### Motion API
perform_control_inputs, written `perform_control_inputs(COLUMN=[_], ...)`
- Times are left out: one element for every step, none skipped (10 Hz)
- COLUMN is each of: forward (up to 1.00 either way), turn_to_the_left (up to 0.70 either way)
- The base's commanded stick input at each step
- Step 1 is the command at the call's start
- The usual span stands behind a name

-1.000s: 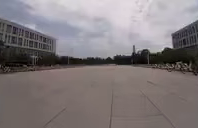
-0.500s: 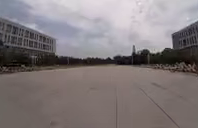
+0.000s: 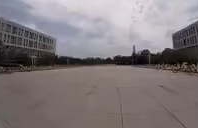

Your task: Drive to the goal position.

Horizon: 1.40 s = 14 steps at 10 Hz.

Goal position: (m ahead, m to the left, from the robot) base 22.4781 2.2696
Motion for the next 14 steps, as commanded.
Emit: perform_control_inputs(forward=[0.7, 0.7, 0.7, 0.7, 0.7, 0.7, 0.7, 0.7, 0.7, 0.7, 0.7, 0.7, 0.7, 0.7], turn_to_the_left=[0.0, 0.0, 0.0, 0.0, 0.0, 0.0, 0.0, 0.0, 0.0, 0.0, 0.0, 0.0, 0.0, 0.0])
